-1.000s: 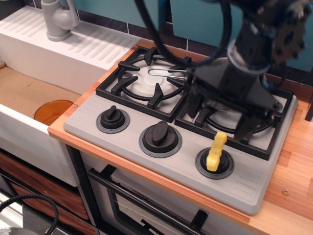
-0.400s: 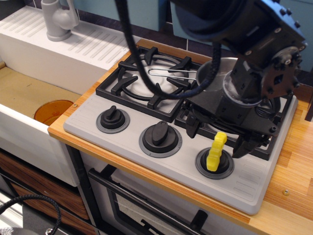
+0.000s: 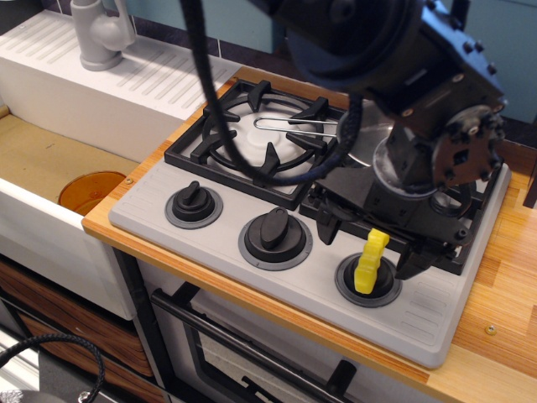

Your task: Put pot or pan on stove and put fry in pot or pan

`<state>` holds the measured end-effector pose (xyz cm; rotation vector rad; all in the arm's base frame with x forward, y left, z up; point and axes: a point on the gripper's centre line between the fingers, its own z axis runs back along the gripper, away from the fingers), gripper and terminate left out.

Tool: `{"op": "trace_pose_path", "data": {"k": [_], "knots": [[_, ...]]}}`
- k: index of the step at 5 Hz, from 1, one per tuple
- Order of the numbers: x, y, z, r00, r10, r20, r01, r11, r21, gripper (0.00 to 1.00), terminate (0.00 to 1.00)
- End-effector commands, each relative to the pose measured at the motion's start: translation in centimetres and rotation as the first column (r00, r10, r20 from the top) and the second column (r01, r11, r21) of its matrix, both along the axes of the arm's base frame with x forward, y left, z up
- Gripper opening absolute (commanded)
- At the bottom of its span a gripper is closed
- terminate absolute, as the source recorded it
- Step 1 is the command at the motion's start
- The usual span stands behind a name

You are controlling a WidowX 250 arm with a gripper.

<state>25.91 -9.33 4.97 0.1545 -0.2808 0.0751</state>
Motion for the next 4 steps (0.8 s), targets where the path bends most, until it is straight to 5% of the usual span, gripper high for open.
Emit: {"op": "trace_pose_path", "data": {"k": [1,2,3,4], "knots": [[0.57,-0.28,0.11,0.998,0.013,0.064,-0.010,0.999,-0.042,1.00,0.00],[0.50,-0.33,-0.43,0.997,0.016,0.071,-0.012,0.999,-0.051,1.00,0.00],[0.50,-0.40,-0.68,0.997,0.022,0.076,-0.016,0.997,-0.078,0.00,0.00],[0.60,-0.47,-0.43,0.997,0.031,0.068,-0.025,0.996,-0.091,0.00,0.00]]}}
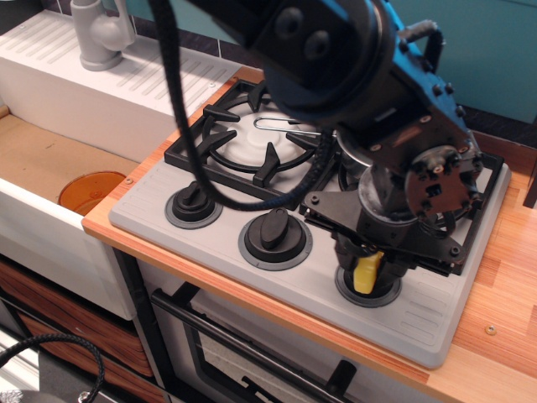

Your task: Put pot or pan on stove and put fry in pot or pan

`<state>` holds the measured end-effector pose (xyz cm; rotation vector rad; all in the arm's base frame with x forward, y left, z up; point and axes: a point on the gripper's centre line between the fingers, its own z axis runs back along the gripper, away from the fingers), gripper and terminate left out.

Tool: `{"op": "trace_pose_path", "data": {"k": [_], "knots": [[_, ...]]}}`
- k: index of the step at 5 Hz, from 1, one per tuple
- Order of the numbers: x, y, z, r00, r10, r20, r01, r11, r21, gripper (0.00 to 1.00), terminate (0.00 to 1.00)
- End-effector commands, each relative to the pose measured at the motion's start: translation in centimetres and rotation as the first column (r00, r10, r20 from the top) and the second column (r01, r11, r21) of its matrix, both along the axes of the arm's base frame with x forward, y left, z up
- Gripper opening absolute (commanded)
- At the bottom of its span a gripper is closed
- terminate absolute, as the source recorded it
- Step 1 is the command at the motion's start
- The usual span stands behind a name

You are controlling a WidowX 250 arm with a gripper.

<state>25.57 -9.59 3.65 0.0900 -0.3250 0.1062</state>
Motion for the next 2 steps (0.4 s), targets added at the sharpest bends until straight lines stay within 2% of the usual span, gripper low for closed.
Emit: {"op": "trace_pose_path", "data": {"k": [1,2], "knots": [[0.9,-0.3,1.5,1.000,0.009,0.011,-0.009,0.999,-0.042,0.00,0.00],[1.2,-0.1,2.5,1.000,-0.001,0.009,0.001,0.998,-0.056,0.00,0.00]]}}
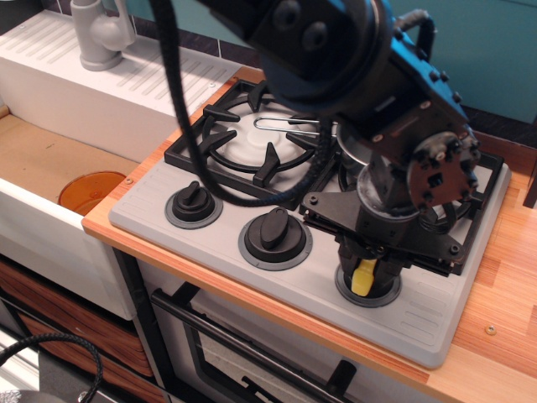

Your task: Put pot or pan on stove and put fry in pot or pan

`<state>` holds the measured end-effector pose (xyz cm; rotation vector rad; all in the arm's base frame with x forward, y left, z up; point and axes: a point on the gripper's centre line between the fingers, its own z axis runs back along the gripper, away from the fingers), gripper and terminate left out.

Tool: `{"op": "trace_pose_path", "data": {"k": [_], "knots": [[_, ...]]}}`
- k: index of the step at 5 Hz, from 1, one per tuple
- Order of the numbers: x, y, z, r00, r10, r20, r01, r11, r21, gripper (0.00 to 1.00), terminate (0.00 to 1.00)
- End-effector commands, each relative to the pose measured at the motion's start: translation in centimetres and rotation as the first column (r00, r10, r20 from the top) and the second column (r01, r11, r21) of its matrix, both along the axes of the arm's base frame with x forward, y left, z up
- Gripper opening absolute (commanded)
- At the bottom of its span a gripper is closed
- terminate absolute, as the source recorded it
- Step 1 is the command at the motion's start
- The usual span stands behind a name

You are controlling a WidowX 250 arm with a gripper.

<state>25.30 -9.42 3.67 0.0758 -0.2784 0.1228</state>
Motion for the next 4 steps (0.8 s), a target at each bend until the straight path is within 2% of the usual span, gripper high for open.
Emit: {"op": "trace_pose_path", "data": {"k": [1,2,3,4], "knots": [[1.7,0.0,5.5,0.999,-0.015,0.038,0.016,0.999,-0.036,0.00,0.00],[2.7,0.2,7.8,1.000,0.013,0.020,-0.012,1.000,-0.007,0.00,0.00],[4.6,0.8,9.5,0.999,0.024,0.026,-0.022,0.999,-0.042,0.00,0.00],[7.1,1.8,9.1,0.999,0.012,0.043,-0.009,0.998,-0.060,0.00,0.00]]}}
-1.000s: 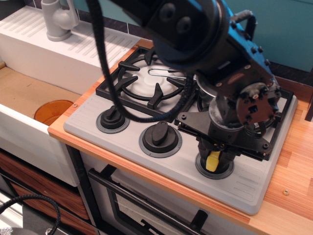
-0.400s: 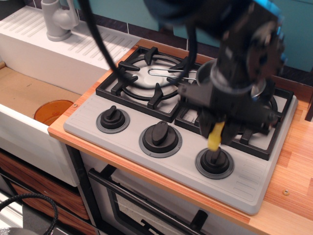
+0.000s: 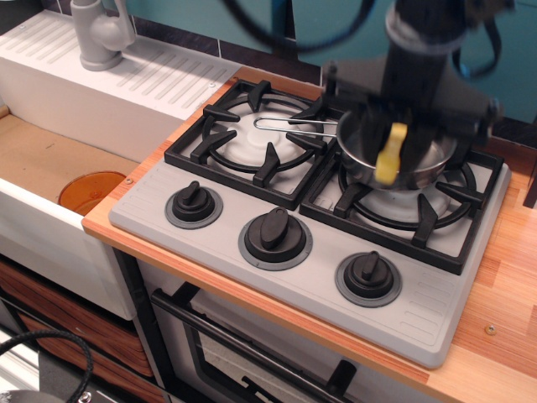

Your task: Put pot or pan on stove and put fry in pot or pan

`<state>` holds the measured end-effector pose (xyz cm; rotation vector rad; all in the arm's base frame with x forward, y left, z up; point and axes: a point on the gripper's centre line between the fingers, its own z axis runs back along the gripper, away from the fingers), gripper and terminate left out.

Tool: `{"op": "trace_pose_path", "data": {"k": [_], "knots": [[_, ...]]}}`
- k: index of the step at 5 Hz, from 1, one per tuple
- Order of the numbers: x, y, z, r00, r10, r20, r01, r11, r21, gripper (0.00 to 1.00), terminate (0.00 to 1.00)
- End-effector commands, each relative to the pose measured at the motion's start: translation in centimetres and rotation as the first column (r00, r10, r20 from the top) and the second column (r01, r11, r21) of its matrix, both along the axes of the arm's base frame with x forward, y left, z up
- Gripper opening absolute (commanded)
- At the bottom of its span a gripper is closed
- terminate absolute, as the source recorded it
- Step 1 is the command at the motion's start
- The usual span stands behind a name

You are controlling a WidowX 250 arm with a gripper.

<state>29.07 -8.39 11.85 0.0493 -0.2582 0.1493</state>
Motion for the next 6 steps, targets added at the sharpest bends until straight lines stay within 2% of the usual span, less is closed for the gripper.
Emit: {"op": "trace_pose_path", "data": {"k": [1,3,4,5,6], "knots": [[6.3,1.6,0.4,0.996,-0.033,0.083,0.037,0.998,-0.043,0.00,0.00],[8.7,2.4,0.2,0.995,-0.054,0.085,0.059,0.997,-0.056,0.00,0.00],[9.5,2.7,-0.9,0.990,-0.085,0.116,0.089,0.996,-0.031,0.00,0.00],[9.3,2.8,-0.2,0.992,-0.087,0.094,0.091,0.995,-0.037,1.00,0.00],[8.9,2.6,0.9,0.995,-0.074,0.064,0.077,0.996,-0.049,1.00,0.00]]}}
